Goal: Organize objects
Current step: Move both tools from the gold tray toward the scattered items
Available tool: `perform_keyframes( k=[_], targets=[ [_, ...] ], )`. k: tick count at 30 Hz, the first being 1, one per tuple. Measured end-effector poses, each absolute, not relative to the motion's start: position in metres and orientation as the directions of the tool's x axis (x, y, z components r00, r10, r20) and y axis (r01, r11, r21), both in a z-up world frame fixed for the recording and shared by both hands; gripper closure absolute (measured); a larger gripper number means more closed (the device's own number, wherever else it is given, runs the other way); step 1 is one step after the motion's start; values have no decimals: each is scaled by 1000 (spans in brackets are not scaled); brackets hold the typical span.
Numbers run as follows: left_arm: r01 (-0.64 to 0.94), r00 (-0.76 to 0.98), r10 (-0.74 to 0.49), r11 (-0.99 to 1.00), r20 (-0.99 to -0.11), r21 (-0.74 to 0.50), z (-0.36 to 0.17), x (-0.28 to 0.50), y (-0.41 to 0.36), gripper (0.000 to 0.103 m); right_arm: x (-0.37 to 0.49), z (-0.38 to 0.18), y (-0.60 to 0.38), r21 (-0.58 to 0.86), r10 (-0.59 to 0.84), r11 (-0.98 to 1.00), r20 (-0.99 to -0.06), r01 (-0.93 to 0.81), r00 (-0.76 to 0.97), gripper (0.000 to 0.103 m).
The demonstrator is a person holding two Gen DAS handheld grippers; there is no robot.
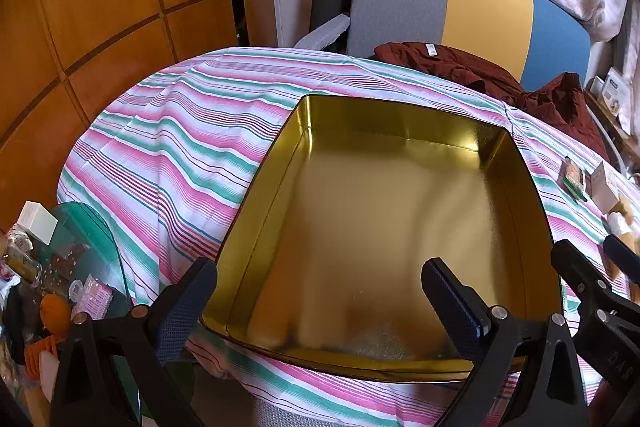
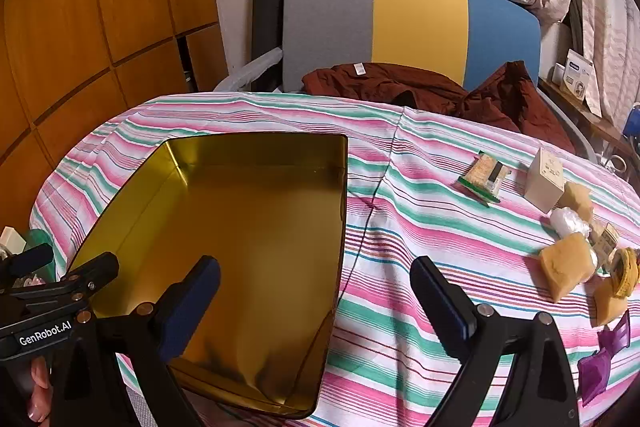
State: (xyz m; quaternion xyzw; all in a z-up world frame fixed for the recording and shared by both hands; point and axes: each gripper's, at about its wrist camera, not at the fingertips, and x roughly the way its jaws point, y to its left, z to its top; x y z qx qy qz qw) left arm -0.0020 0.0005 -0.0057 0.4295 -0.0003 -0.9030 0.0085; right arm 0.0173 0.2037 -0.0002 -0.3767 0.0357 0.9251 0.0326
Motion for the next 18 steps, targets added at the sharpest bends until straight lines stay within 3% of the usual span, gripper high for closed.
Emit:
perform_keyframes(
  k=[18],
  targets=[
    [8,-636,-15,-1000,-772,13,-9,0,3,0,21,3,212,45,42,-994,-692,-101,-720,6]
  ],
)
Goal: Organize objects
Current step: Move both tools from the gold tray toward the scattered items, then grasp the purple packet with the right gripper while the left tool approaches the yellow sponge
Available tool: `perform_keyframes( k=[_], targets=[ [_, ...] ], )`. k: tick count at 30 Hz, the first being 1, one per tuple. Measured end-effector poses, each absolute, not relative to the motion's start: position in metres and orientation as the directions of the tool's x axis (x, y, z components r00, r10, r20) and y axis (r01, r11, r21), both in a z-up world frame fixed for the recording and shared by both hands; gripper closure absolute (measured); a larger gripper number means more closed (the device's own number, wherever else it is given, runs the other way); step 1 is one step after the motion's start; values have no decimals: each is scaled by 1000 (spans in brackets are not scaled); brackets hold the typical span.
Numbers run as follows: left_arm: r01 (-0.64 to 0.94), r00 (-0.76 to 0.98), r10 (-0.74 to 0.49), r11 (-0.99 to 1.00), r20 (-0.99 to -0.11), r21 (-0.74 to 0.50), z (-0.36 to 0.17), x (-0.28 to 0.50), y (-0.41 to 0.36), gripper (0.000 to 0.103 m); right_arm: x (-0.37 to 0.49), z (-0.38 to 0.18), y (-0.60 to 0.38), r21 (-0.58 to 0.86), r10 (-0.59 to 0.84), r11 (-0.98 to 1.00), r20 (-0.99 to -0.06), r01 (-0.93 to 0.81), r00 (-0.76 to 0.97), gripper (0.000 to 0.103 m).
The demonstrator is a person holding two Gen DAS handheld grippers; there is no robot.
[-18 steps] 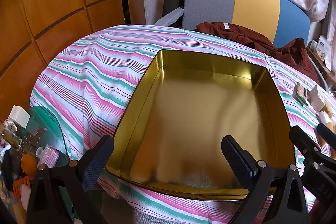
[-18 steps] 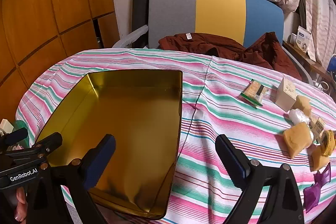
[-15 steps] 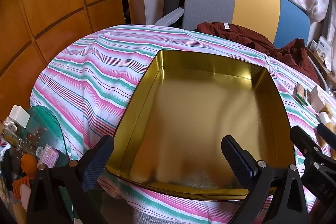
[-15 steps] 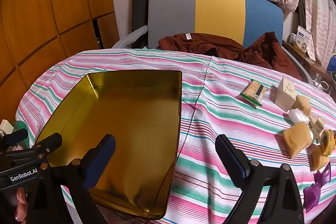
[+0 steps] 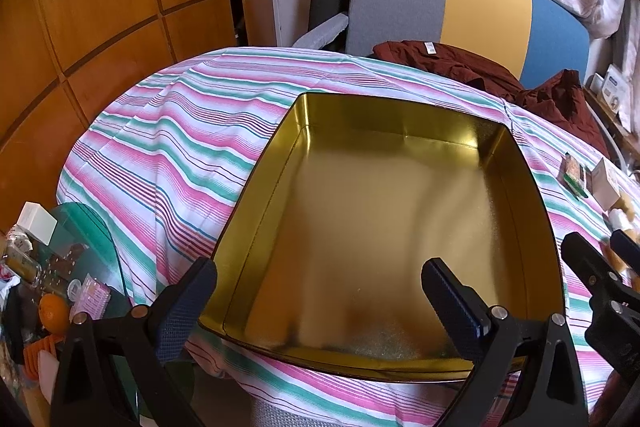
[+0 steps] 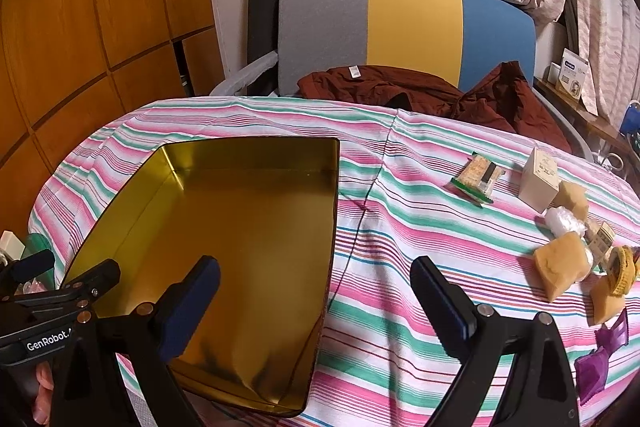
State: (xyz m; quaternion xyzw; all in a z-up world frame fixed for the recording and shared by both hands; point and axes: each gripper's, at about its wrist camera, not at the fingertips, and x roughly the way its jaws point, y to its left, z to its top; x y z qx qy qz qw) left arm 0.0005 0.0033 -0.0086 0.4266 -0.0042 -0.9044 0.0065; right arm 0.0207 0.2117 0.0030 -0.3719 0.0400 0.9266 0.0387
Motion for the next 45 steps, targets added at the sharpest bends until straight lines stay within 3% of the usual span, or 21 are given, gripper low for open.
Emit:
perform_keyframes(
  k=[7,17,26,29,34,36,39,45],
  targets=[
    [-32,-636,20,-999,-771,1,-14,4,13,0,32,10,233,21,85,-991,-672,-133,-735,6],
    [-150,-621,85,-989,-779,12,-19,17,40,0,84,3,334,-5,240,-950,-657,-313,-715,7],
    [-270,-594,235,-959,-769,-85,-11,32,62,0,161,-19,437,-42,388,-860,-700,-508,-599,19],
    [-318,-558,326,-933,-763,-166,-10,35,69,0,178,-35,456,-27,376,-850,-730,-526,-571,28],
    [-354,-453,411,-897,-791,-263,-17,35,85,0,190,-57,464,-16,352,-854,-753,-519,-556,31],
    [-360,-456,407,-898,-791,-255,-15,39,93,0,190,-64,465,-12,344,-857,-757,-514,-555,34],
    [-408,-462,405,-887,-789,-217,-7,44,110,0,189,-75,467,28,306,-860,-771,-510,-559,54],
    [-474,-435,437,-854,-788,-212,-1,40,138,0,191,-78,472,97,276,-857,-743,-506,-609,60]
  ],
)
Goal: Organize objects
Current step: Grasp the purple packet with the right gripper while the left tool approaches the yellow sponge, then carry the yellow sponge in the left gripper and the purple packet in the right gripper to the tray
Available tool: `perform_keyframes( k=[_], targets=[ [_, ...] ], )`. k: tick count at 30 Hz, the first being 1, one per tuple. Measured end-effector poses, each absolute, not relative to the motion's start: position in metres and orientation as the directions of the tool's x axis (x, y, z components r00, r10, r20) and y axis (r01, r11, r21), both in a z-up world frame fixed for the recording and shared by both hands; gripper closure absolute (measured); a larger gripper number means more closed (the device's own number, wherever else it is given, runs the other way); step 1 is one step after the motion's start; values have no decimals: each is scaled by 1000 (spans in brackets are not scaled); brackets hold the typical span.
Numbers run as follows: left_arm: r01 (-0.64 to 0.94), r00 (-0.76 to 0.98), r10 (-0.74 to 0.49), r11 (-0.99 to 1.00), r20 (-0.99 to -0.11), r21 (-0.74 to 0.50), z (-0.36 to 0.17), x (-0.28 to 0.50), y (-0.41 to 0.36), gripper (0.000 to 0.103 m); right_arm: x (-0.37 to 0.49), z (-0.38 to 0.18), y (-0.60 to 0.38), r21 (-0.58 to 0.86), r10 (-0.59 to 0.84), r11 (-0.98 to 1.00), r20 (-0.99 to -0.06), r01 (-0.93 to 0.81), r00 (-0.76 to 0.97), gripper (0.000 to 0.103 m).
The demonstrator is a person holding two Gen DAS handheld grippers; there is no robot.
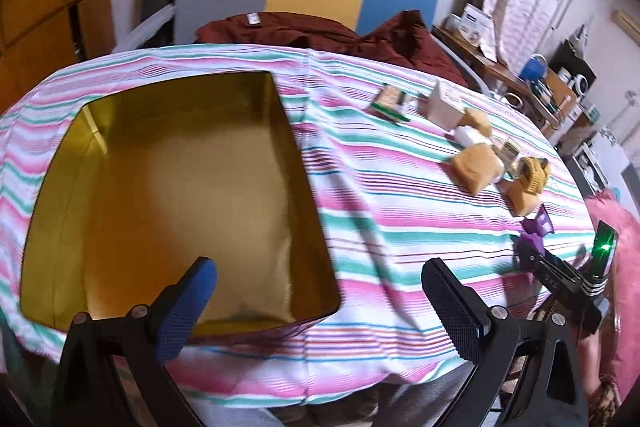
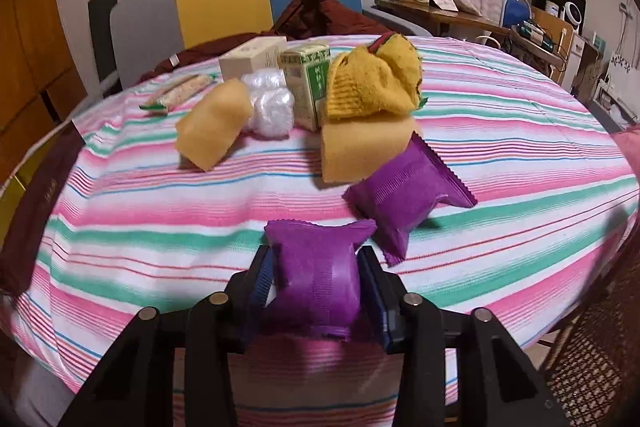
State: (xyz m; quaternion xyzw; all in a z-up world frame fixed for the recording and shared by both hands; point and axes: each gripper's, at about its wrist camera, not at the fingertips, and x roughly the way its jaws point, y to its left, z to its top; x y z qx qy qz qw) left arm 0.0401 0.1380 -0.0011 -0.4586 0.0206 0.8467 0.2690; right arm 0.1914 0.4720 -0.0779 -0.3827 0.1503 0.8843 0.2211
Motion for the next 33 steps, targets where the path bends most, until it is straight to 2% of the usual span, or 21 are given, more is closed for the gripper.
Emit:
perform_keyframes(
  k=[3,7,9,18,27,29,31,33],
  targets=[
    [-512,-383,475,-823,-792,-246,-3,34,160,0,190,-79,469,122,256,-862,-732,-491,-632,61],
    [-573,-234,567,-737,-790,-359,-14,25,196,0,184,-80,464,145,222,-876,-726,-460,-651,61],
    [-592,-178,569,-714,-803,-374,-19,22,216,0,181,-80,459,144,212,-884,-725,-444,-656,61],
    [-759,-156,472,-620,-868,-201,-40,10,331,0,183,-81,459,144,205,-890,-722,-433,-661,60],
    [-820,-175,545,-542,-820,-185,-49,-14,405,0,181,-82,459,147,198,-893,-722,-426,-663,60],
    [-838,-201,528,-529,-825,-134,-53,-13,419,0,181,-82,459,148,196,-893,-723,-426,-663,60],
    [-863,-241,507,-502,-828,-56,-57,-9,429,9,180,-82,460,153,193,-892,-722,-425,-665,60],
    [-874,-263,490,-487,-831,-11,-60,-6,434,29,181,-83,460,158,191,-891,-719,-425,-668,60]
  ],
)
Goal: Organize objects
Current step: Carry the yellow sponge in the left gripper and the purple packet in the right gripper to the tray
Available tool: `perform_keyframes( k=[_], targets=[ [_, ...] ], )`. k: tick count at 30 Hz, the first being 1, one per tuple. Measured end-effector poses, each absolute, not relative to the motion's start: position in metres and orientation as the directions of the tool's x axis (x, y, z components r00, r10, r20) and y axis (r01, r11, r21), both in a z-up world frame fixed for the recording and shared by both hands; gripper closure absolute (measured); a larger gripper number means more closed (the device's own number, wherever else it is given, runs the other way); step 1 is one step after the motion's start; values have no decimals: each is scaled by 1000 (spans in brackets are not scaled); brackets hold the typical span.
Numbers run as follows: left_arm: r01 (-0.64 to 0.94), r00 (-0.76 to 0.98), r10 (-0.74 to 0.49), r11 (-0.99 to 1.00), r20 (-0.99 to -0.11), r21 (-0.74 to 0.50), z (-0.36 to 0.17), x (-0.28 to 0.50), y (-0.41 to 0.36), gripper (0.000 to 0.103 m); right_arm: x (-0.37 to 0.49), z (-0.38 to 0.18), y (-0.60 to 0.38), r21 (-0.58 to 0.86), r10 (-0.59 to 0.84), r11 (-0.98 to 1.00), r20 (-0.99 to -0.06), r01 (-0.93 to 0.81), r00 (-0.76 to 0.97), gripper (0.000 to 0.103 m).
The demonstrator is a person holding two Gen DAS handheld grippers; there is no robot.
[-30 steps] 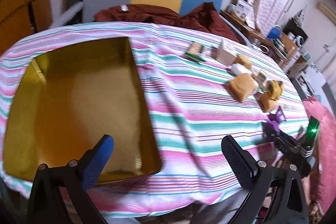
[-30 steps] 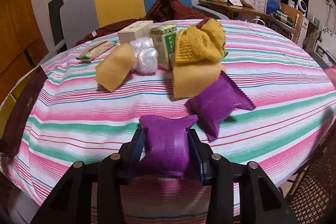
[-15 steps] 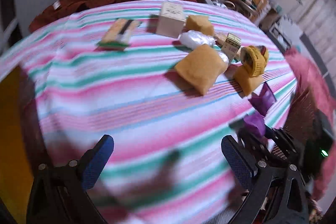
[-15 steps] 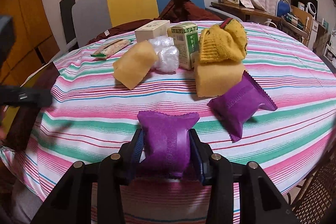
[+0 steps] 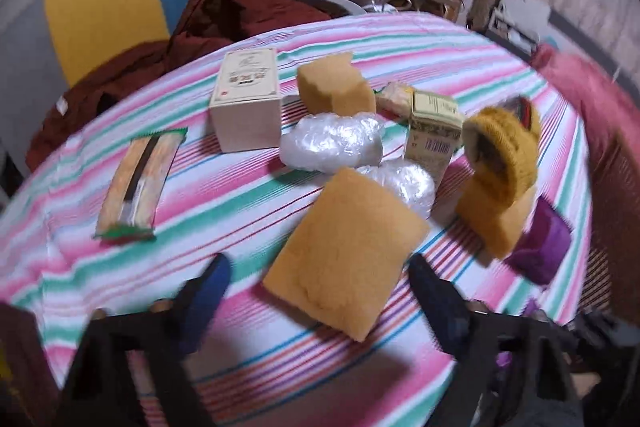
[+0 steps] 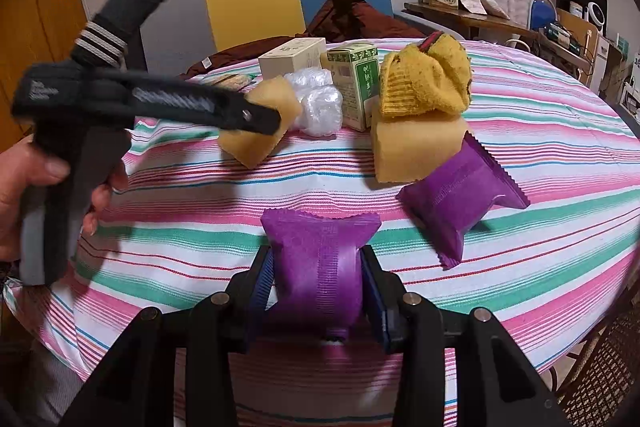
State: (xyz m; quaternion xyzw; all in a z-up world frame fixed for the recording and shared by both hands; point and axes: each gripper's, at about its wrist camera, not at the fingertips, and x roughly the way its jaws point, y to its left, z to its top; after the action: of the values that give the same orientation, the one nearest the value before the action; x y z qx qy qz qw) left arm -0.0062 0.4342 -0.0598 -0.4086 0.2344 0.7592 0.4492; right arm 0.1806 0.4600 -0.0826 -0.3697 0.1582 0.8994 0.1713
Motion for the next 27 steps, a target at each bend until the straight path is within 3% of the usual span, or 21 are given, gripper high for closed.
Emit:
perform_keyframes(
  k=[2,17,27],
  targets=[
    [-877,-259,484,-481,-836,-7,-64,-7,436,46,181,-83,459,158,192,-891,-718,-426,-669,60],
    [-833,-222,545,-537,-808,-133,-63,-5,379,48,178,-83,457,136,214,-886,-728,-444,-652,60],
    [-760,-230,625,-595,-746,-264,-30,2,303,48,175,-81,454,131,217,-880,-743,-456,-633,61]
  ],
)
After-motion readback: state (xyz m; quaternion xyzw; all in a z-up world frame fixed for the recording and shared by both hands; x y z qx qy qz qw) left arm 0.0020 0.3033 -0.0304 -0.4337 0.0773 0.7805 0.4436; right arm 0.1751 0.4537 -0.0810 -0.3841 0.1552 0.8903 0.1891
